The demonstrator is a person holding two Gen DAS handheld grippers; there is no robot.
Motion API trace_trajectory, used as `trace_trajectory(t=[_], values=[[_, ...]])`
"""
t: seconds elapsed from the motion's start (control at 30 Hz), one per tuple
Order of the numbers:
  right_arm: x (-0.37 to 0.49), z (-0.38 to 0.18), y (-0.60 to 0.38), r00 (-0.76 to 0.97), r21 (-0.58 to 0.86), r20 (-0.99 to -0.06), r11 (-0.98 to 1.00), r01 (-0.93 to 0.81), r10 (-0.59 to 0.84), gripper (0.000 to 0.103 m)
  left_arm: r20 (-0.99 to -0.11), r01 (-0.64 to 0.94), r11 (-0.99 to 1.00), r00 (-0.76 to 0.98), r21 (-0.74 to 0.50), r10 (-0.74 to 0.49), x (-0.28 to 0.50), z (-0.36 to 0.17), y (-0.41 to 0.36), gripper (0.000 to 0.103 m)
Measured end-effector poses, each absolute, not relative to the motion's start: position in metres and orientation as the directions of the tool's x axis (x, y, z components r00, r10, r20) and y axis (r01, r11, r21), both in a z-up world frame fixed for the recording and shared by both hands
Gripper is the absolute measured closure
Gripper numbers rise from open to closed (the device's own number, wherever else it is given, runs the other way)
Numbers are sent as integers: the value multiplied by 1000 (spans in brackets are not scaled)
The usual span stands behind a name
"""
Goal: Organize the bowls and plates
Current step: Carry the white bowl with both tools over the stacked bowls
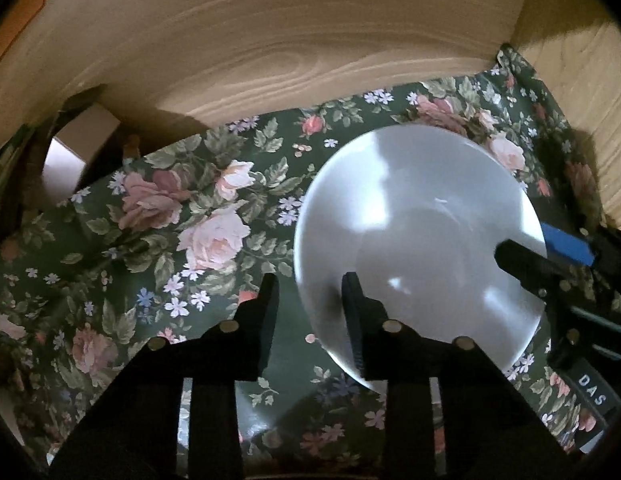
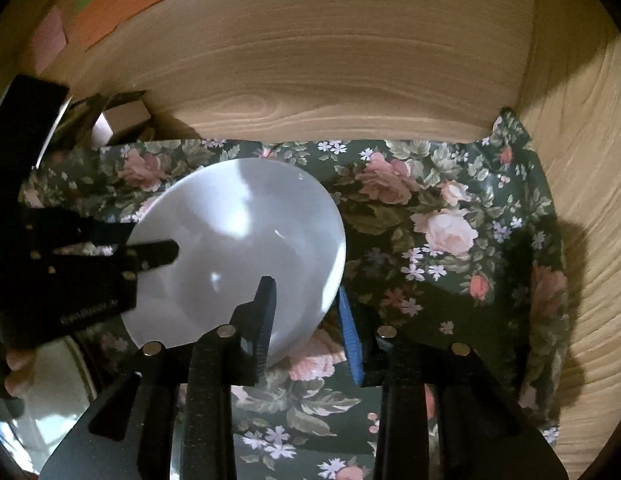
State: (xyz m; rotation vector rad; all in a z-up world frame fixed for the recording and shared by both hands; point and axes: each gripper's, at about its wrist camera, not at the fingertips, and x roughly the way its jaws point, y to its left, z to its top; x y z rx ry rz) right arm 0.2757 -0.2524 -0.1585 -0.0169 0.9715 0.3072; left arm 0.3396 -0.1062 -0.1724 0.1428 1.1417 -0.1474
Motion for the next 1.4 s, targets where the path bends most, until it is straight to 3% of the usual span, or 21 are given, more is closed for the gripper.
trace_trajectory(t=[0.13, 0.43, 1.4], values=[[282, -165, -250, 504, 154, -822, 956, -250, 265, 74, -909, 211, 977, 414, 39, -53, 338, -172, -108, 83], [283, -173, -245, 491, 172, -827, 955, -242, 273, 82, -905, 210, 977, 424, 46, -48, 340, -171, -112, 85], [216, -100, -209, 614, 179, -716, 937, -299, 332, 83, -818, 137, 990, 568, -20, -95, 246, -95, -48, 85]])
